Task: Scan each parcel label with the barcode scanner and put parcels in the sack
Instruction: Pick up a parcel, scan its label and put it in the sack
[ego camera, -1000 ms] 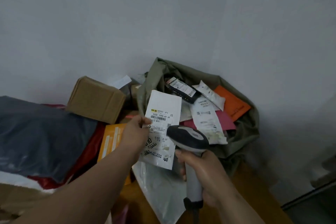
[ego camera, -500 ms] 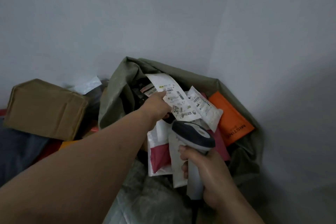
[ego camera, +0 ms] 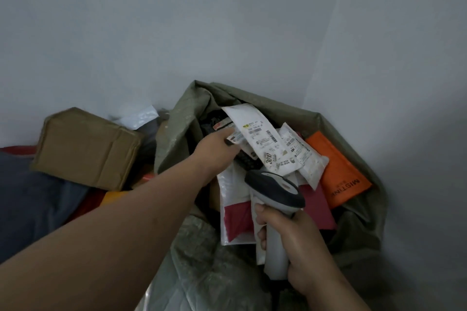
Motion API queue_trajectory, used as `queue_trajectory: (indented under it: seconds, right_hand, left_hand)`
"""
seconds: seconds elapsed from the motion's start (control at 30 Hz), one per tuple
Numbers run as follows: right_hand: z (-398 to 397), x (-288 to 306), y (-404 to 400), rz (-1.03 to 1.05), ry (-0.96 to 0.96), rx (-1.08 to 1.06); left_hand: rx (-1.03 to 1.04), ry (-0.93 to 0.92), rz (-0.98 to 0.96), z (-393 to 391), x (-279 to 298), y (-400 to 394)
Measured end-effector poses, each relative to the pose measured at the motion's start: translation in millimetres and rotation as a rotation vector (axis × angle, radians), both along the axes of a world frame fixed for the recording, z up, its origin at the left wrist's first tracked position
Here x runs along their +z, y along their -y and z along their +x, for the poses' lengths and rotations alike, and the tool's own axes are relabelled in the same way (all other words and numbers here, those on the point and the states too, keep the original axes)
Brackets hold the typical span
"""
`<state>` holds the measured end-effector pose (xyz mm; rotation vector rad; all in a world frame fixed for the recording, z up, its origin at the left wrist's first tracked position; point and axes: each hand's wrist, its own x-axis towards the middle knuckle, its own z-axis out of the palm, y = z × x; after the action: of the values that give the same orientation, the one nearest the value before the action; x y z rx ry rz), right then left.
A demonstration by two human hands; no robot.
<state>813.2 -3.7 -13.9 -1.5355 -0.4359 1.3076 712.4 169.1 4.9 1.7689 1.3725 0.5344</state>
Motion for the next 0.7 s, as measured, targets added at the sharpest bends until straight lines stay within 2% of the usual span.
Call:
queue_trajectory:
  seconds: [0.27,0.47,0.7]
  right_hand:
    - [-120.4,32.2,34.2,0.079,-0.021,0.178]
    - [-263.5,43.6,92.0,0.134,0.025,0.273]
    - [-423.4,56.0,148.3,0.138,-0.024,0.400]
  left_hand:
    - [0.140,0.041,-0.082,-178.7,3.2,60.5]
    - [0.361,0.085,0.018,-363.5,1.2,131.1]
    - [0.525,0.142,-0.074,-551.1,7.9,228.4]
